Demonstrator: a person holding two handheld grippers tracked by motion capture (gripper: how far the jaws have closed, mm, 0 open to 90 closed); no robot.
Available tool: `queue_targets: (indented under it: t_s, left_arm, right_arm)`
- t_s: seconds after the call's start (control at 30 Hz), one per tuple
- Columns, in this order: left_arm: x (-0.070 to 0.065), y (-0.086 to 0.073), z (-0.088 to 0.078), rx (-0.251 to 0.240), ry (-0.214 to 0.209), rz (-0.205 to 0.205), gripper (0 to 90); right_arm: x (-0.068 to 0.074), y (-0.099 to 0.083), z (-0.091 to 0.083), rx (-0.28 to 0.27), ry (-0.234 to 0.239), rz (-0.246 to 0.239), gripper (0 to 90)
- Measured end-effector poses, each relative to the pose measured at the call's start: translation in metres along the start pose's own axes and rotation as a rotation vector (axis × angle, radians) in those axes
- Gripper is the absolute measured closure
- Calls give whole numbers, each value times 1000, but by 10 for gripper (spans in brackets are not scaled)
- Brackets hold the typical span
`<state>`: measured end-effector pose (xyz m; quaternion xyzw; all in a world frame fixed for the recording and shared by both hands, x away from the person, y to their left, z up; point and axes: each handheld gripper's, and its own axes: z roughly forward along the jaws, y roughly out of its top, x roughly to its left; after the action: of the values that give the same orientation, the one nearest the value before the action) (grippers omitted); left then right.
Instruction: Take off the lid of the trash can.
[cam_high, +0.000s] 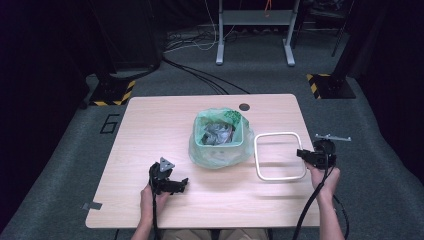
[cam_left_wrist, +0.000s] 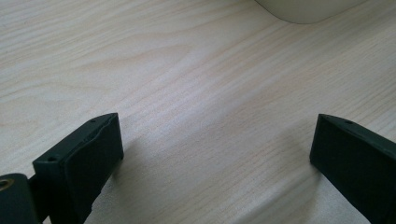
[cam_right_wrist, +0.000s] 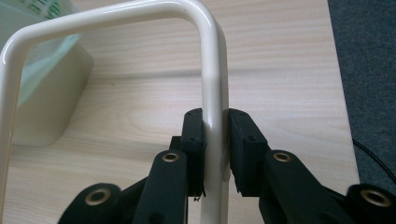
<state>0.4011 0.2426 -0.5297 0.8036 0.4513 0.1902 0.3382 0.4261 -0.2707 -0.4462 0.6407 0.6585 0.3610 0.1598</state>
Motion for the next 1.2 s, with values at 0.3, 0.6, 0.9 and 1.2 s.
queue_targets:
  t_s: [0.3,0.6,0.9,1.2]
  left_arm:
    - [0,0,0,0,0,0,23]
    - [0,0,0,0,0,0,23]
    - [0,0,0,0,0,0,23]
    - [0,0,0,0,1,0,23]
  right_arm:
    - [-10,-16,14,49,-46,31,766]
    - [-13,-24,24,83,-86,36,763]
    - [-14,-28,30,109,-119,61,752]
    - [-12,-31,30,123,-140,37,676]
